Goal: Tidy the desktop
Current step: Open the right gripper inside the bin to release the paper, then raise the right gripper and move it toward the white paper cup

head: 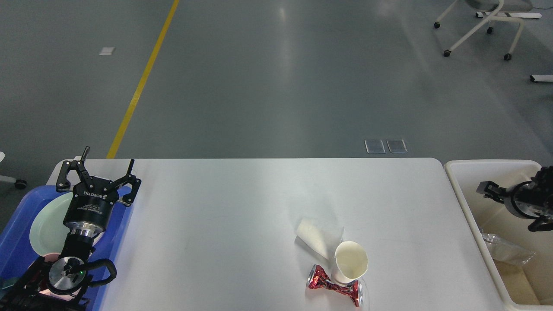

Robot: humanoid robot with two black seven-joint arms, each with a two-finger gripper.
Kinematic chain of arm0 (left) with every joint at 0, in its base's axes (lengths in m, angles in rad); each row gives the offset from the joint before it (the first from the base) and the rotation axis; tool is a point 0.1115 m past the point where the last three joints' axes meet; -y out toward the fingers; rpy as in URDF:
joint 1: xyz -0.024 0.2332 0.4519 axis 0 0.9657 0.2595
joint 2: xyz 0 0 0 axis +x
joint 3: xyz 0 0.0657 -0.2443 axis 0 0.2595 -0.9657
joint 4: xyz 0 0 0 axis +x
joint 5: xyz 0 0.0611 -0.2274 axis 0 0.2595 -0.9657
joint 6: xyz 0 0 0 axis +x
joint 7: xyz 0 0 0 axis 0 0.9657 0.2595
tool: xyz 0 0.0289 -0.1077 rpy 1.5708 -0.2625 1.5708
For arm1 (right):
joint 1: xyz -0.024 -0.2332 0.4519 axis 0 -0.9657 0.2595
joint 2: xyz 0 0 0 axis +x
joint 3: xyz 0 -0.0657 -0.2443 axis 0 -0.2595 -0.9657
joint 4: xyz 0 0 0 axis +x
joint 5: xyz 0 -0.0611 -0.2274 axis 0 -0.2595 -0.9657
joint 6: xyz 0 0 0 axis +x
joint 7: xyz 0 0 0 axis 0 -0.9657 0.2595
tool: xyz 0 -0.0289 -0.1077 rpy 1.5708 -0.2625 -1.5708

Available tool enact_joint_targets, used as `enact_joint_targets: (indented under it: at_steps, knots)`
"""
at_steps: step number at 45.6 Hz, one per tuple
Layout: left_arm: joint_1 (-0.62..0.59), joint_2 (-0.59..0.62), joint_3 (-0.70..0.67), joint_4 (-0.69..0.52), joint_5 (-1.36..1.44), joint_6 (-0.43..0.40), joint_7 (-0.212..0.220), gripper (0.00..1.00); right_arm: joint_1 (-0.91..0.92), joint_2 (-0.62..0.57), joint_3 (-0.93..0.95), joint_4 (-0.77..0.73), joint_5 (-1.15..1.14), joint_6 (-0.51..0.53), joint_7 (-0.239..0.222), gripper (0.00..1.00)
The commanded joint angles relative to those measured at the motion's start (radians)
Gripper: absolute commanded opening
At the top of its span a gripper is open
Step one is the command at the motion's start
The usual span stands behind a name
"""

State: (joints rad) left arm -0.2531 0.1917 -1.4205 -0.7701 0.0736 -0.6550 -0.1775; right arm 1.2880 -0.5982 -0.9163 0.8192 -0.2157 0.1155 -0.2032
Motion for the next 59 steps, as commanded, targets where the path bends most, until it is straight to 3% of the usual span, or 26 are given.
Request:
enact_joint_targets:
  at_steps: [1, 10, 16, 25, 39, 59]
  knots:
    - [0.0, 0.0, 0.0, 0.0, 0.0, 0.0, 0.0, 0.96, 0.197, 0.004, -0.122, 0.089, -0.001, 0.165, -0.001, 1.0]
    - [0.0, 0.0, 0.0, 0.0, 0.0, 0.0, 0.0, 0.96, 0.433, 0.066, -0.202, 0.176, 0.006, 0.423, -0.002, 1.0]
    - [0.0, 0.0, 0.0, 0.0, 0.0, 0.0, 0.0, 0.96, 0.591, 0.078, -0.216, 0.323, 0.004, 0.509, -0.007, 1.0]
    - [0.0, 0.0, 0.0, 0.0, 0.0, 0.0, 0.0, 0.96, 0.858, 0.19, -0.292, 0.615, 0.073, 0.51, -0.008, 1.0]
    - [0.0, 0.0, 0.0, 0.0, 0.0, 0.0, 0.0, 0.96, 1.151, 0.23, -0.323, 0.885, 0.243, 0.5, -0.007, 0.94]
    - [0.0, 0.0, 0.0, 0.0, 0.0, 0.0, 0.0, 0.96, 1.163, 0.276, -0.326, 0.884, 0.32, 0.5, -0.007, 0.98]
